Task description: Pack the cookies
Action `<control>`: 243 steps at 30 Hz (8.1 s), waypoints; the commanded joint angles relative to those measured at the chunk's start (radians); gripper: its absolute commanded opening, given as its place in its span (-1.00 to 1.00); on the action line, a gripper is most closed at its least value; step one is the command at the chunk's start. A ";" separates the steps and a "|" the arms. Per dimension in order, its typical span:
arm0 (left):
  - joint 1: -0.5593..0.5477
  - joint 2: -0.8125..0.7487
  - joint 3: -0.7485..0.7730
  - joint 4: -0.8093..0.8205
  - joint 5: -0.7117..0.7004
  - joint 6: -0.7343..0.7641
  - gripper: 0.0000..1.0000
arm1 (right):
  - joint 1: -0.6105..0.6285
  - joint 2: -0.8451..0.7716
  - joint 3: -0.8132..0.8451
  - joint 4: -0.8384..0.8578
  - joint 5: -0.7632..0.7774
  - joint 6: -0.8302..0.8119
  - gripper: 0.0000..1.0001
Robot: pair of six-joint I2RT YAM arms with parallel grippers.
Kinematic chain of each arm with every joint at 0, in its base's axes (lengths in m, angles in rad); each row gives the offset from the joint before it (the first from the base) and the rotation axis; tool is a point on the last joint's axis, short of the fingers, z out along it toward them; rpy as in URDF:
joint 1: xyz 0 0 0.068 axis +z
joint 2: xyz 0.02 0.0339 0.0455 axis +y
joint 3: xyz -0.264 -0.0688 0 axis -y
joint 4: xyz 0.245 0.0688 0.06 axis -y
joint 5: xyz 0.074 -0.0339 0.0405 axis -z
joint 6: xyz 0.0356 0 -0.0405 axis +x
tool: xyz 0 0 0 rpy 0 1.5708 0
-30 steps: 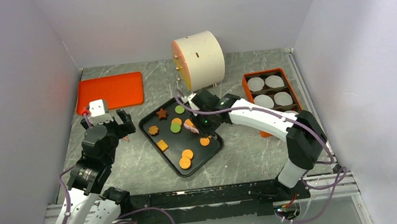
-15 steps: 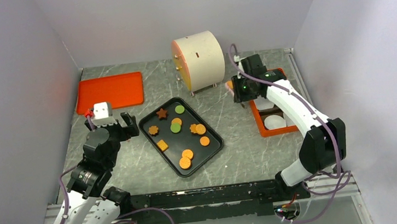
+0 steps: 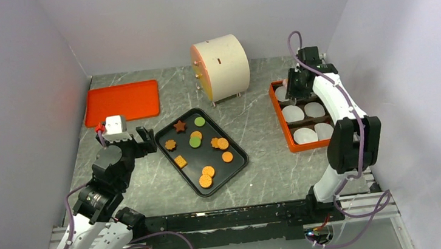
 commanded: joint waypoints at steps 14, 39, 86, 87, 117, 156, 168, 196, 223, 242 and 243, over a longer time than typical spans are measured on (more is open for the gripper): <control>-0.020 -0.027 -0.005 0.029 -0.039 0.028 0.85 | -0.133 0.220 0.227 -0.075 0.158 0.033 -0.59; -0.020 -0.035 -0.003 0.025 -0.035 0.026 0.85 | -0.158 0.333 0.245 -0.060 0.123 0.010 -0.13; 0.061 0.005 0.000 0.025 0.045 0.007 0.85 | 0.393 -0.182 -0.060 -0.101 0.041 -0.017 -0.24; 0.067 0.007 0.000 0.026 0.049 0.006 0.85 | 0.410 -0.195 -0.075 -0.096 0.039 -0.016 -0.24; 0.138 0.040 0.002 0.025 0.088 0.003 0.85 | 0.986 0.106 -0.025 0.088 0.163 0.059 -0.23; 0.138 0.035 0.002 0.025 0.090 0.000 0.85 | 1.006 0.288 0.137 0.021 0.289 0.060 -0.40; 0.138 0.031 0.000 0.025 0.089 0.001 0.85 | 0.970 0.157 0.096 0.019 0.222 0.047 -0.53; 0.138 0.019 -0.006 0.032 0.100 0.006 0.85 | 0.324 -0.164 -0.094 0.092 0.122 0.017 -0.53; 0.127 0.020 -0.007 0.037 0.108 0.012 0.85 | 0.002 0.098 -0.101 0.239 0.039 0.044 -0.52; 0.127 0.031 -0.006 0.037 0.110 0.011 0.85 | -0.007 0.145 -0.102 0.250 0.072 0.032 -0.13; 0.127 0.031 -0.006 0.038 0.110 0.012 0.85 | -0.007 0.142 -0.102 0.250 0.072 0.032 -0.11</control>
